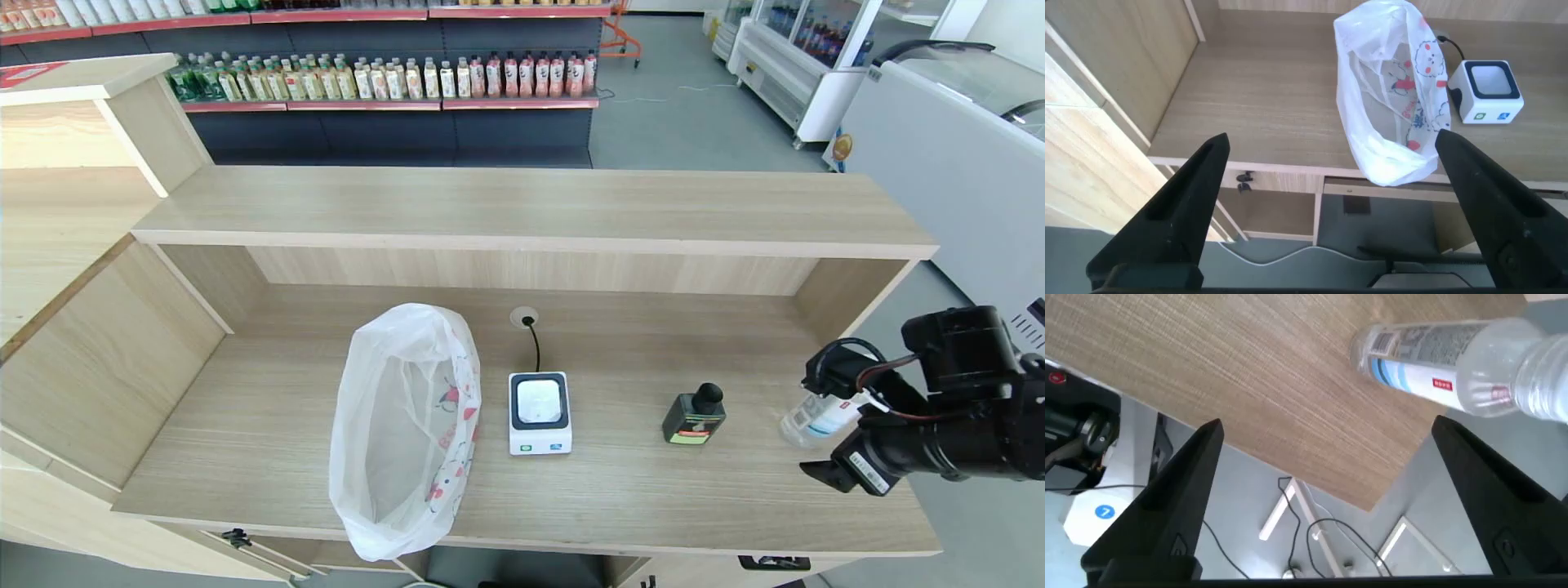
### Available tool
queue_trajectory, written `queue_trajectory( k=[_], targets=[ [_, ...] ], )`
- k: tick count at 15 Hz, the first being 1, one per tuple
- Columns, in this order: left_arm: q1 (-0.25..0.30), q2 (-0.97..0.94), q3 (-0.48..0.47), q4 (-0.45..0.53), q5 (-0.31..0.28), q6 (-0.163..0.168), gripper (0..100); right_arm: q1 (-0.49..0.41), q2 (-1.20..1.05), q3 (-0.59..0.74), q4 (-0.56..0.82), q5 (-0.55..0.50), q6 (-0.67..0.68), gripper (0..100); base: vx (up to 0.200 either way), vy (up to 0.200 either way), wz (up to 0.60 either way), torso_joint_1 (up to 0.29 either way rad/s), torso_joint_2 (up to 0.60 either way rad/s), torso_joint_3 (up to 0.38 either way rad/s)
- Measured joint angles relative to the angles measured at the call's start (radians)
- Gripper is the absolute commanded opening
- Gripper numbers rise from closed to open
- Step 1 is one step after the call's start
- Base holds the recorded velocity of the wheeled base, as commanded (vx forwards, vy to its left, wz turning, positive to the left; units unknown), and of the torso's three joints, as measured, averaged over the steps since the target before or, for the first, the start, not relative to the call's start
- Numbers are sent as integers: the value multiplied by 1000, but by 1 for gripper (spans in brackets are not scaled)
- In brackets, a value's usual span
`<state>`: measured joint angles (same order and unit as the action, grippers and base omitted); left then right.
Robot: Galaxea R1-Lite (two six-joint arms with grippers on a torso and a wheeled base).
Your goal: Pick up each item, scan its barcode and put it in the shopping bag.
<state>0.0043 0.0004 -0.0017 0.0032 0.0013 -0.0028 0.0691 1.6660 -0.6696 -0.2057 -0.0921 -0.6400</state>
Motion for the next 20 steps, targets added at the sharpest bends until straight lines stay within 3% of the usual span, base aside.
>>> queue_trajectory(
  k=[5,9,20],
  targets=[
    [0,0,0,0,0,0,100,56,193,-48,-200,94,-14,100,0,0,0,0,0,0],
    [0,0,0,0,0,0,100,100,313,-110,-281,141,4,100,0,0,0,0,0,0],
    [0,0,0,0,0,0,100,157,504,-264,-334,229,20,100,0,0,0,0,0,0]
  ],
)
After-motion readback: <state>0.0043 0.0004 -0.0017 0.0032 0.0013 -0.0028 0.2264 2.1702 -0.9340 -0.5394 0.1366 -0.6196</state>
